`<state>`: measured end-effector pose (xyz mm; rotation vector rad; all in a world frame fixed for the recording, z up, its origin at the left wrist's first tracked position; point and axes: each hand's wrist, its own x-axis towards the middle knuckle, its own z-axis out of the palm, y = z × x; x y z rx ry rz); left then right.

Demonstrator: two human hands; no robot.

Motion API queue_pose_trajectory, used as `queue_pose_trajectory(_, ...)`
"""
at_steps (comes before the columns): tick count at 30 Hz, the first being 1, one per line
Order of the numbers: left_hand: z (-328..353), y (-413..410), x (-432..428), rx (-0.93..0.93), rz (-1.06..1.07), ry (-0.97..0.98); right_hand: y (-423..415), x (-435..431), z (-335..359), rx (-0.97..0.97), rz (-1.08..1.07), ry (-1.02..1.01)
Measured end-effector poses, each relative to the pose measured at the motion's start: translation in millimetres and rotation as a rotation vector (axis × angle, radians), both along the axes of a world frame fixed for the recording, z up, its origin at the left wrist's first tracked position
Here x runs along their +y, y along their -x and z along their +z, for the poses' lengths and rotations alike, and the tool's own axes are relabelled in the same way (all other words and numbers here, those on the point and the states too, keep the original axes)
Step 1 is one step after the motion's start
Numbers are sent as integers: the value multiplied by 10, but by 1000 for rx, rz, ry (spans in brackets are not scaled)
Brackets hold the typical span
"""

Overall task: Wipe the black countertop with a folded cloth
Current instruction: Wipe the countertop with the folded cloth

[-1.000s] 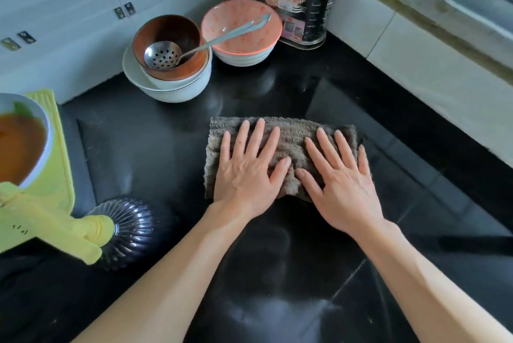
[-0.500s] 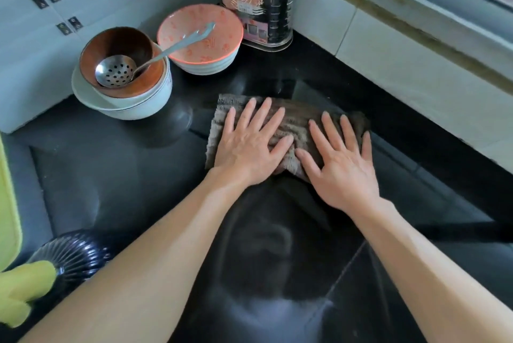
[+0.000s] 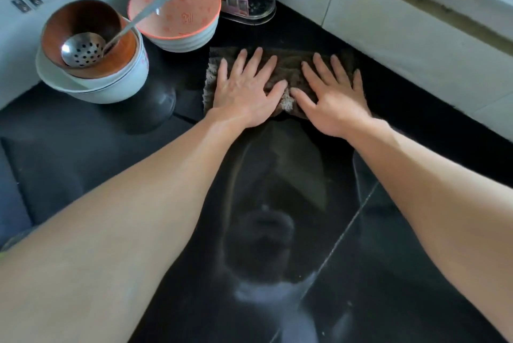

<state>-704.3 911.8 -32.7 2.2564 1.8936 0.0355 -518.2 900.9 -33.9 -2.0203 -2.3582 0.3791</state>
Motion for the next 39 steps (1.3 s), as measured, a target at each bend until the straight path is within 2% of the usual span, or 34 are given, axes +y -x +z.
queue_pose_trajectory(9, 52, 60, -789, -43, 4, 22, 27, -780, 68, 14, 10, 1)
queue_pose_trajectory(17, 42, 283, -2066, -29, 79, 0, 168, -1835, 108, 6, 144, -28)
queue_pose_trajectory(21, 32, 443, -2407, -40, 110, 7, 323, -2112, 98, 31, 207, -40)
queue_pose_trajectory(26, 60, 510, -2262, -62, 219, -3, 526, -1928, 115, 38, 243, -36)
queue_pose_trajectory(34, 39, 670, -1658, -28, 506, -40, 994, -1109, 104, 45, 325, -52)
queue_pose_trajectory(39, 37, 578, -1224, -32, 518, -29, 951, -626, 51, 38, 319, -56)
